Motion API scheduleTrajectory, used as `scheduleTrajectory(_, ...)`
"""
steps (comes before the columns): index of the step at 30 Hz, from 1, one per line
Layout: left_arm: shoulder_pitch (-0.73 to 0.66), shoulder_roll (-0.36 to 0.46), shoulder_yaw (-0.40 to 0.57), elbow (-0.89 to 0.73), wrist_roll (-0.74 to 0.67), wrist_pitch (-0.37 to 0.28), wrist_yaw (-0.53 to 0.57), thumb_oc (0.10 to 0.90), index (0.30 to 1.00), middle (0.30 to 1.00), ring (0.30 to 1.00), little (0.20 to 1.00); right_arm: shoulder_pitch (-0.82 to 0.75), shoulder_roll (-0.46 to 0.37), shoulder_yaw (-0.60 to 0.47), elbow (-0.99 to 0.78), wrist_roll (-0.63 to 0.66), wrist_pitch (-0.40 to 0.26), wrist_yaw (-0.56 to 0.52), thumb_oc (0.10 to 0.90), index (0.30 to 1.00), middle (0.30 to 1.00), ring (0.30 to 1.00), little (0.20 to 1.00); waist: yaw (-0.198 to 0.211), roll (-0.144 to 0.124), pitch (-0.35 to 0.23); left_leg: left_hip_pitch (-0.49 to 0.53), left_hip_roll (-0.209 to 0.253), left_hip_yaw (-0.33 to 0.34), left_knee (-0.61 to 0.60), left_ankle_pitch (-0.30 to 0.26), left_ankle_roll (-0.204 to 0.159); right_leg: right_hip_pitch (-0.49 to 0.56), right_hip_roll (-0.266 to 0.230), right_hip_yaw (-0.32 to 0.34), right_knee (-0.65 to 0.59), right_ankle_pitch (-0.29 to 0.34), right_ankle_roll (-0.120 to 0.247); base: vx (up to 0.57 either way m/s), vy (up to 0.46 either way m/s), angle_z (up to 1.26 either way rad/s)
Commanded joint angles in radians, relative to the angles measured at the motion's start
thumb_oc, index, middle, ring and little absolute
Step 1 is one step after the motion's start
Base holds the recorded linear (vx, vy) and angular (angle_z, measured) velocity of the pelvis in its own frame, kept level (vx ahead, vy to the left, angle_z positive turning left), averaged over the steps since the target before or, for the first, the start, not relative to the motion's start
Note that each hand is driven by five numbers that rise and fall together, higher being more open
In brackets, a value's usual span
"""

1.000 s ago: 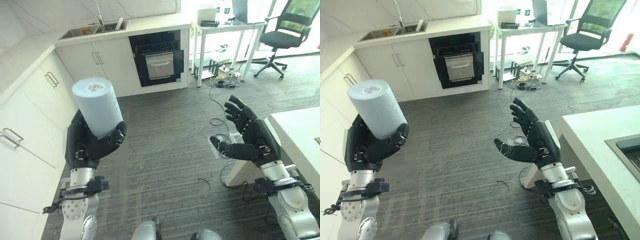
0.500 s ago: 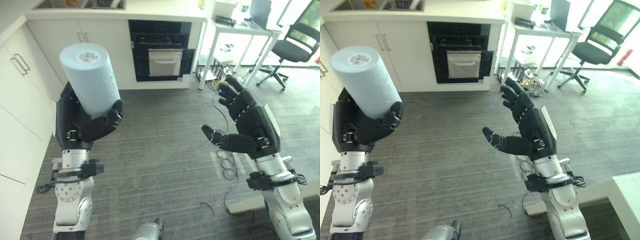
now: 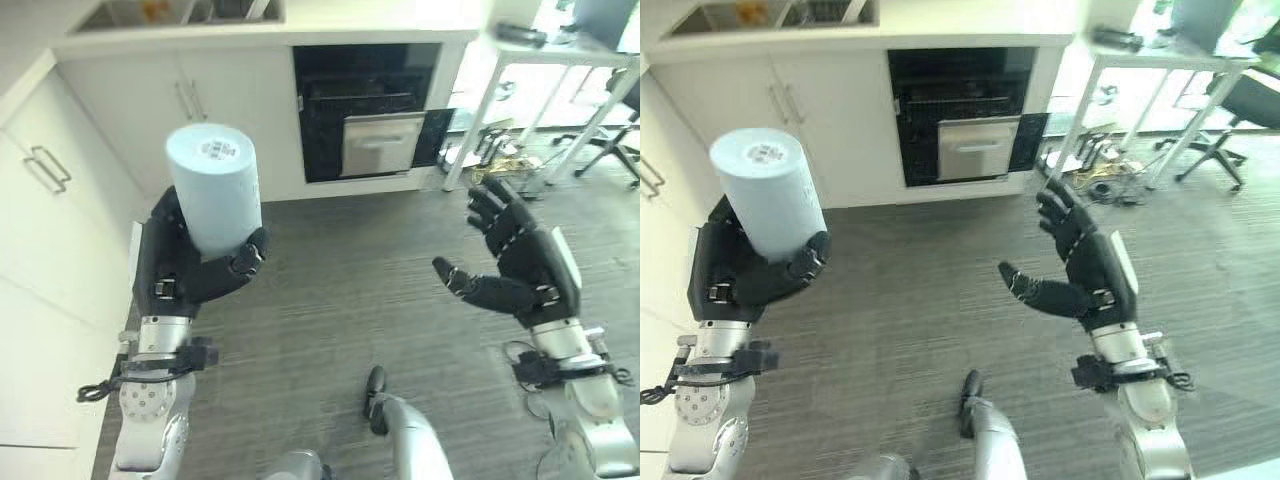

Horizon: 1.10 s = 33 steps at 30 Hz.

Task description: Place the dishes in the dishwasher.

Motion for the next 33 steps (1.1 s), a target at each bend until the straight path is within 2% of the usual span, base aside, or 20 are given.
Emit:
scheduleTrajectory(1,-0.088,0.116,0.036,-0.132,-0.021,-0.103,-0.002,0.400,0.300,0.300,0.300,0.300,-0.106,-0.012,-0.054,-0.086,0.043,-0.096,-0.024,0.800,0.900,0.900,0.900,0.900,-0.034,-0.030,-0.137,-0.052,0.102,0.067,-0.124,0.115,-0.025,0.164,-0.086,0.088,-0.280,0.013,0.334,0.63,-0.439,-0.11)
scheduleTrajectory(2,-0.072,0.106,0.039,-0.134,-0.026,-0.097,0.001,0.400,0.300,0.300,0.300,0.300,-0.090,-0.025,-0.068,-0.088,0.065,-0.089,0.002,0.800,0.900,0.900,0.900,0.900,-0.035,-0.017,-0.152,0.002,0.124,0.077,-0.124,0.286,-0.077,0.202,-0.039,0.101,-0.280,-0.037,0.292,0.65,-0.473,-0.06)
scheduleTrajectory(3,-0.057,0.096,0.041,-0.140,-0.023,-0.097,0.000,0.400,0.300,0.300,0.300,0.300,-0.077,-0.035,-0.080,-0.091,0.078,-0.084,0.023,0.800,0.900,0.900,0.900,0.900,-0.025,-0.029,-0.152,-0.016,0.120,0.087,-0.059,0.422,-0.112,0.241,-0.024,0.121,-0.280,-0.078,0.261,0.59,-0.530,0.16)
scheduleTrajectory(4,-0.043,0.076,0.034,-0.147,-0.011,-0.097,-0.002,0.400,0.300,0.300,0.300,0.300,-0.069,-0.043,-0.084,-0.079,0.075,-0.093,0.039,0.800,0.900,0.900,0.900,0.900,-0.005,-0.053,-0.118,-0.215,0.121,0.118,0.209,0.467,-0.133,0.307,-0.024,0.139,-0.280,-0.113,0.224,0.37,-0.403,-0.15)
scheduleTrajectory(5,-0.048,0.068,0.023,-0.140,-0.007,-0.096,-0.008,0.400,0.300,0.300,0.300,0.300,-0.076,-0.045,-0.078,-0.070,0.068,-0.094,0.026,0.800,0.900,0.900,0.900,0.900,0.007,-0.061,-0.093,-0.326,0.131,0.125,0.265,0.425,-0.106,0.337,-0.022,0.138,-0.280,-0.124,0.217,0.44,-0.256,-0.49)
scheduleTrajectory(6,-0.024,0.068,0.031,-0.135,-0.012,-0.120,-0.026,0.400,0.300,0.300,0.300,0.300,-0.108,-0.043,-0.050,-0.057,0.065,-0.088,0.009,0.800,0.900,0.900,0.900,0.900,0.029,-0.053,-0.066,-0.321,0.109,0.161,0.019,0.388,-0.077,0.374,0.007,0.162,-0.280,-0.152,0.233,0.52,0.008,-0.94)
scheduleTrajectory(7,-0.001,0.073,0.034,-0.127,-0.019,-0.142,-0.038,0.400,0.300,0.300,0.300,0.300,-0.117,-0.022,-0.020,-0.052,0.037,-0.087,0.001,0.800,0.900,0.900,0.900,0.900,0.038,-0.012,-0.059,-0.374,0.140,0.136,-0.124,0.381,-0.090,0.401,0.068,0.189,-0.280,-0.175,0.243,0.59,0.134,-1.01)
scheduleTrajectory(8,0.006,0.075,0.030,-0.127,-0.020,-0.150,-0.040,0.400,0.300,0.300,0.300,0.300,-0.113,-0.015,-0.007,-0.055,0.022,-0.088,-0.006,0.800,0.900,0.900,0.900,0.900,0.046,0.014,-0.062,-0.455,0.168,0.094,-0.124,0.404,-0.116,0.421,0.104,0.195,-0.280,-0.196,0.239,0.48,0.149,-1.52)
scheduleTrajectory(9,0.007,0.075,0.025,-0.128,-0.019,-0.155,-0.046,0.400,0.300,0.300,0.300,0.300,-0.105,-0.016,-0.004,-0.062,0.014,-0.090,-0.014,0.800,0.900,0.900,0.900,0.900,0.051,0.024,-0.065,-0.497,0.183,0.075,-0.124,0.444,-0.136,0.439,0.125,0.201,-0.280,-0.217,0.228,0.49,0.129,-1.40)
scheduleTrajectory(10,-0.007,0.074,0.013,-0.128,-0.007,-0.157,-0.037,0.400,0.300,0.300,0.300,0.300,-0.108,-0.030,0.007,-0.069,0.018,-0.091,-0.027,0.800,0.900,0.900,0.900,0.900,0.056,0.026,-0.065,-0.532,0.188,0.067,-0.124,0.432,-0.141,0.463,0.126,0.199,-0.280,-0.241,0.223,0.61,0.213,-1.58)
scheduleTrajectory(11,-0.030,0.086,0.010,-0.114,-0.005,-0.157,-0.010,0.400,0.300,0.300,0.300,0.300,-0.097,-0.035,-0.004,-0.076,0.046,-0.090,0.000,0.800,0.900,0.900,0.900,0.900,0.048,0.025,-0.081,-0.511,0.179,0.061,-0.124,0.384,-0.118,0.487,0.107,0.205,-0.280,-0.253,0.240,0.55,0.224,-0.38)
scheduleTrajectory(15,-0.064,0.104,0.011,-0.118,0.015,-0.134,0.000,0.400,0.300,0.300,0.300,0.300,-0.072,-0.025,-0.025,-0.099,0.072,-0.070,0.003,0.800,0.900,0.900,0.900,0.900,0.047,0.012,-0.112,-0.471,0.170,0.066,-0.124,0.339,-0.090,0.508,0.068,0.181,-0.280,-0.261,0.262,0.33,0.139,-0.72)
scheduleTrajectory(21,-0.087,0.112,0.008,-0.124,0.021,-0.103,-0.022,0.400,0.300,0.300,0.300,0.300,-0.085,0.013,-0.015,-0.095,0.048,-0.048,-0.028,0.800,0.900,0.900,0.900,0.900,0.073,-0.009,-0.135,-0.457,0.134,0.039,-0.124,0.310,-0.060,0.513,0.025,0.144,-0.280,-0.253,0.280,0.19,0.078,0.06)
scheduleTrajectory(27,-0.081,0.119,0.017,-0.138,0.013,-0.105,-0.030,0.400,0.300,0.300,0.300,0.300,-0.088,0.026,-0.019,-0.085,0.028,-0.029,-0.042,0.800,0.900,0.900,0.900,0.900,0.092,-0.020,-0.141,-0.454,0.112,0.033,-0.124,0.298,-0.037,0.522,0.000,0.117,-0.280,-0.246,0.293,0.11,0.095,0.25)
scheduleTrajectory(28,-0.080,0.120,0.019,-0.142,0.007,-0.103,-0.032,0.400,0.300,0.300,0.300,0.300,-0.091,0.028,-0.018,-0.086,0.028,-0.021,-0.046,0.800,0.900,0.900,0.900,0.900,0.096,-0.024,-0.141,-0.452,0.109,0.033,-0.124,0.297,-0.032,0.528,-0.003,0.106,-0.280,-0.234,0.298,0.09,0.107,0.11)
scheduleTrajectory(30,-0.074,0.121,0.026,-0.150,-0.004,-0.106,-0.042,0.400,0.300,0.300,0.300,0.300,-0.095,0.038,-0.011,-0.087,0.024,-0.012,-0.049,0.800,0.900,0.900,0.900,0.900,0.097,-0.031,-0.138,-0.446,0.094,0.014,-0.124,0.290,-0.014,0.550,0.005,0.099,-0.280,-0.154,0.318,0.12,0.105,-0.08)
scheduleTrajectory(31,-0.070,0.121,0.028,-0.151,-0.004,-0.116,-0.054,0.400,0.300,0.300,0.300,0.300,-0.091,0.050,-0.005,-0.085,0.026,-0.020,-0.044,0.800,0.900,0.900,0.900,0.900,0.085,-0.022,-0.125,-0.423,0.080,-0.026,-0.124,0.283,0.001,0.547,0.031,0.116,-0.225,-0.027,0.343,0.13,0.116,-0.09)
scheduleTrajectory(32,-0.071,0.115,0.023,-0.150,0.015,-0.124,-0.045,0.400,0.300,0.300,0.300,0.300,-0.091,0.057,0.009,-0.084,0.037,-0.022,-0.030,0.800,0.900,0.900,0.900,0.900,0.068,-0.009,-0.102,-0.392,0.086,-0.044,-0.124,0.275,0.005,0.423,0.025,0.141,-0.114,0.009,0.334,0.13,0.000,0.06)
scheduleTrajectory(33,-0.088,0.122,0.021,-0.144,0.012,-0.120,-0.028,0.400,0.300,0.300,0.300,0.300,-0.095,0.060,0.022,-0.073,0.042,-0.029,-0.015,0.800,0.900,0.900,0.900,0.900,0.069,-0.006,-0.088,-0.389,0.099,-0.046,-0.124,0.278,-0.009,0.390,-0.018,0.118,-0.201,-0.015,0.313,0.08,-0.098,0.19)
